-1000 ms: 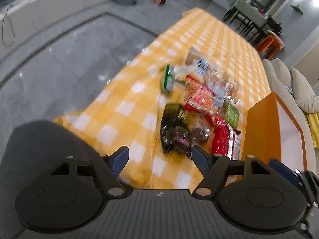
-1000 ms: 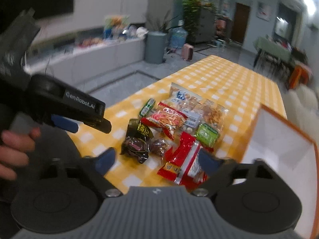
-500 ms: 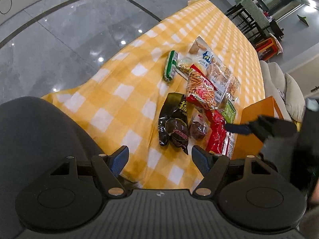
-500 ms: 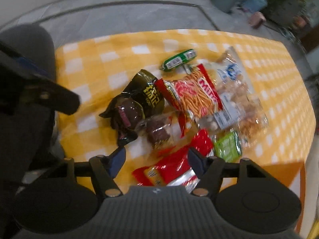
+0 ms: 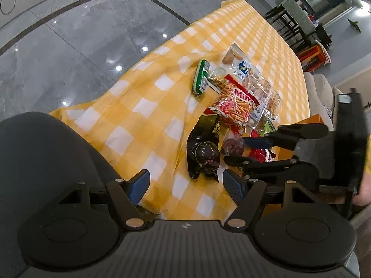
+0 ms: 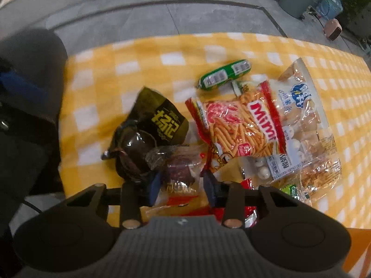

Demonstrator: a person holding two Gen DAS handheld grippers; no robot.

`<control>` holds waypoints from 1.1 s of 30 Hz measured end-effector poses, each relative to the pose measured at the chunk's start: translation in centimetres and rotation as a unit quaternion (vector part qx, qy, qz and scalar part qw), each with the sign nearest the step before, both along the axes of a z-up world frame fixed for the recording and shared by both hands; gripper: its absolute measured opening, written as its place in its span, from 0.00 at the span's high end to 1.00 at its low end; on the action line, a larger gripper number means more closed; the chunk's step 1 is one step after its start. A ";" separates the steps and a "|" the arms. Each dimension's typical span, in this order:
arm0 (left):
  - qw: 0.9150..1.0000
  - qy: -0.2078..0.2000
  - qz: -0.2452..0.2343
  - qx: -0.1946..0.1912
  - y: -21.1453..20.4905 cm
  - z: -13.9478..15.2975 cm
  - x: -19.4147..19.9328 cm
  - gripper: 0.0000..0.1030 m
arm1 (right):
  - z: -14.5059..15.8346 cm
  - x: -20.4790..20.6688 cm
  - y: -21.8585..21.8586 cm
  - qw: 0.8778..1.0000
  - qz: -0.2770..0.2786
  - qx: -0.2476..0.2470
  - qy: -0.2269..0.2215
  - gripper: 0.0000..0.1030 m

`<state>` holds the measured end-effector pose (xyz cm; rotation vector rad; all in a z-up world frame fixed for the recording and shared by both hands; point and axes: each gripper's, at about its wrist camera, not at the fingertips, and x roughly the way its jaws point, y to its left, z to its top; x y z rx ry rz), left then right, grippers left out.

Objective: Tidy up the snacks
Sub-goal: 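Reach the right tool to the brown wrapped pastry and grasp it, then grasp the black packet with yellow text using the left tool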

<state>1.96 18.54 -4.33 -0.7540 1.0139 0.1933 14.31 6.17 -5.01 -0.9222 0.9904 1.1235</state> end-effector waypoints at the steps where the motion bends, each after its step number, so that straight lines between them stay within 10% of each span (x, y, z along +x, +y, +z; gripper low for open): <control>1: 1.000 0.000 -0.002 0.004 -0.1 0.0 0.0 0.18 | 0.5 -0.1 -0.3 1.000 -0.004 0.007 0.001 0.69; 12: 1.000 0.010 -0.027 -0.013 -1.4 0.0 1.1 0.18 | 3.9 -0.7 -4.6 0.986 -0.134 0.097 0.017 0.69; 17: 0.999 0.021 -0.026 -0.014 -2.7 1.0 3.0 0.18 | 8.2 -1.8 -9.2 0.952 -0.216 0.217 -0.022 0.69; 23: 0.993 0.075 -0.043 0.082 -4.9 -0.2 7.7 0.18 | 11.7 -2.8 -15.0 0.903 -0.304 0.302 -0.022 0.69; 31: 0.993 0.093 0.015 0.074 -5.8 -3.7 9.2 0.20 | 11.9 -4.7 -20.2 0.881 -0.332 0.336 -0.001 0.69; 33: 0.991 0.095 0.014 0.098 -6.1 -4.0 9.3 0.34 | 11.5 -4.6 -20.5 0.880 -0.340 0.333 0.006 0.69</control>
